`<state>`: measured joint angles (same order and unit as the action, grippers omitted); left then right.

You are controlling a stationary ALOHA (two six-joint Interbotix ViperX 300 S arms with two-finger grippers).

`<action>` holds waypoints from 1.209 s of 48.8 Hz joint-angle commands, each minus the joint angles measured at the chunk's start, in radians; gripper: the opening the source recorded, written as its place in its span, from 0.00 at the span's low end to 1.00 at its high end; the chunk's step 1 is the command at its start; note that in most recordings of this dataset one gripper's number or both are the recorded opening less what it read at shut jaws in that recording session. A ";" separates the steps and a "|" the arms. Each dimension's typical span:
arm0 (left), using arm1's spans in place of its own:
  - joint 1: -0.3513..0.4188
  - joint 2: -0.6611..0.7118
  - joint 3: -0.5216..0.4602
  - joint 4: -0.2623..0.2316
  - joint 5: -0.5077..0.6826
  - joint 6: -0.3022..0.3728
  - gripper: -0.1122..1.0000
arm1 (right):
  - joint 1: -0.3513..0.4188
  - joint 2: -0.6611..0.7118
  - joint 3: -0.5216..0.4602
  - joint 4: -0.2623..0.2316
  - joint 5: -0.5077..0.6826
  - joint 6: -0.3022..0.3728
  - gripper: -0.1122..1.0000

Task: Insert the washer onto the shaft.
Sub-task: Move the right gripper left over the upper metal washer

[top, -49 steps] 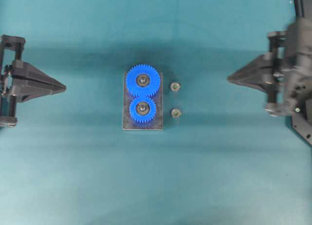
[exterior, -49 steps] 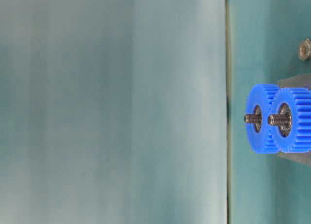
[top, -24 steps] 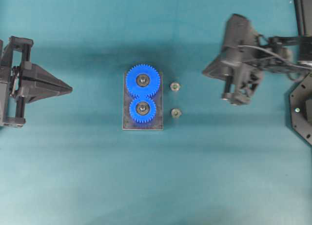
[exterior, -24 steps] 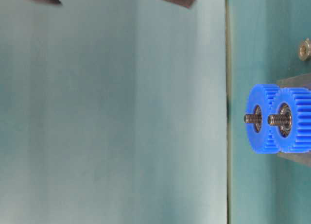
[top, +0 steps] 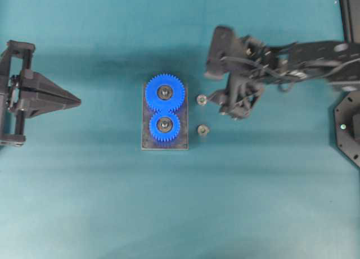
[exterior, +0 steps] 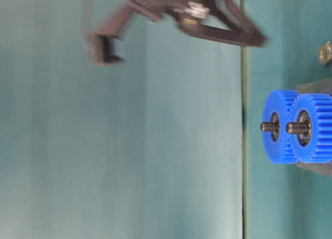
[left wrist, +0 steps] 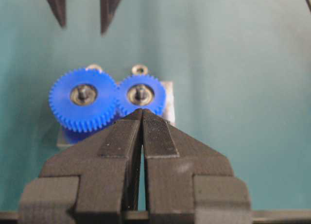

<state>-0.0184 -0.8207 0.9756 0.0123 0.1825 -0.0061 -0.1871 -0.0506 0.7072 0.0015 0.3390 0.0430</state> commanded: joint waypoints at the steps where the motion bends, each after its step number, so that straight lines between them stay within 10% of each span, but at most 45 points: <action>1: 0.000 -0.011 -0.006 0.003 -0.003 0.002 0.11 | 0.018 0.034 -0.025 -0.002 -0.031 -0.029 0.82; 38: 0.000 -0.034 0.017 0.003 0.006 0.002 0.11 | 0.026 0.160 -0.064 -0.003 -0.058 -0.066 0.78; 59: 0.002 -0.034 0.012 0.005 0.006 0.002 0.11 | 0.012 0.176 -0.067 -0.003 -0.055 -0.058 0.48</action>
<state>-0.0184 -0.8575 1.0048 0.0138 0.1933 -0.0061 -0.1703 0.1396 0.6519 -0.0015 0.2853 -0.0153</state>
